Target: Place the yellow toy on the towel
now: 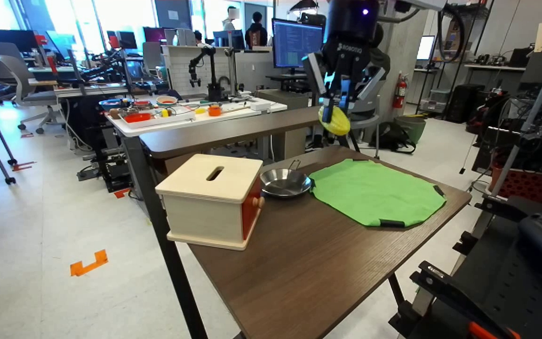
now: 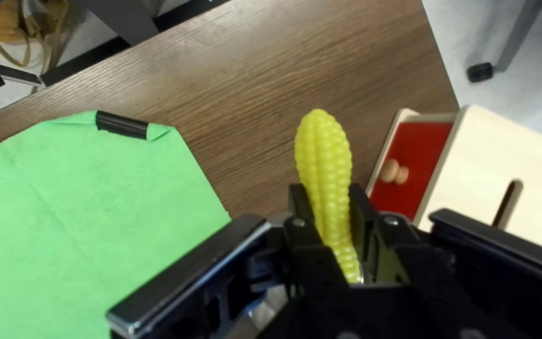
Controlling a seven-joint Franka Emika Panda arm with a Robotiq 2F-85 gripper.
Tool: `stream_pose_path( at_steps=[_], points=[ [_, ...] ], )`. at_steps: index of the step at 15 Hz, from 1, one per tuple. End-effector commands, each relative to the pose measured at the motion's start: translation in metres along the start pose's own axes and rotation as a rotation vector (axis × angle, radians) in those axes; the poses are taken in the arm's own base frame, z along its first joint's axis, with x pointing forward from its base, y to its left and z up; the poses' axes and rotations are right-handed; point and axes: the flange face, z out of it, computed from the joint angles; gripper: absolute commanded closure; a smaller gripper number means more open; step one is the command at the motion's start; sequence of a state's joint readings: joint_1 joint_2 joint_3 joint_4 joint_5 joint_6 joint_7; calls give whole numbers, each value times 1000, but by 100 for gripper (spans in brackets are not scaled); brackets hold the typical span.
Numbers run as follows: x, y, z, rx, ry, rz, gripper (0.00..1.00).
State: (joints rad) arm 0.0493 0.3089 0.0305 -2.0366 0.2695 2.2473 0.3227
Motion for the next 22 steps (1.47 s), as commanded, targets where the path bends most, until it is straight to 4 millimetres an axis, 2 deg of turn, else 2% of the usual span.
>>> stream_pose_path(
  at_steps=[1, 3, 6, 13, 22],
  points=[
    [53, 55, -33, 141, -21, 149, 94],
    [81, 84, -39, 181, -1, 273, 94],
    [110, 111, -34, 226, 19, 442, 94],
    [154, 149, 7, 240, 4, 737, 94],
    [208, 209, 38, 226, -1, 1045, 94]
  ],
)
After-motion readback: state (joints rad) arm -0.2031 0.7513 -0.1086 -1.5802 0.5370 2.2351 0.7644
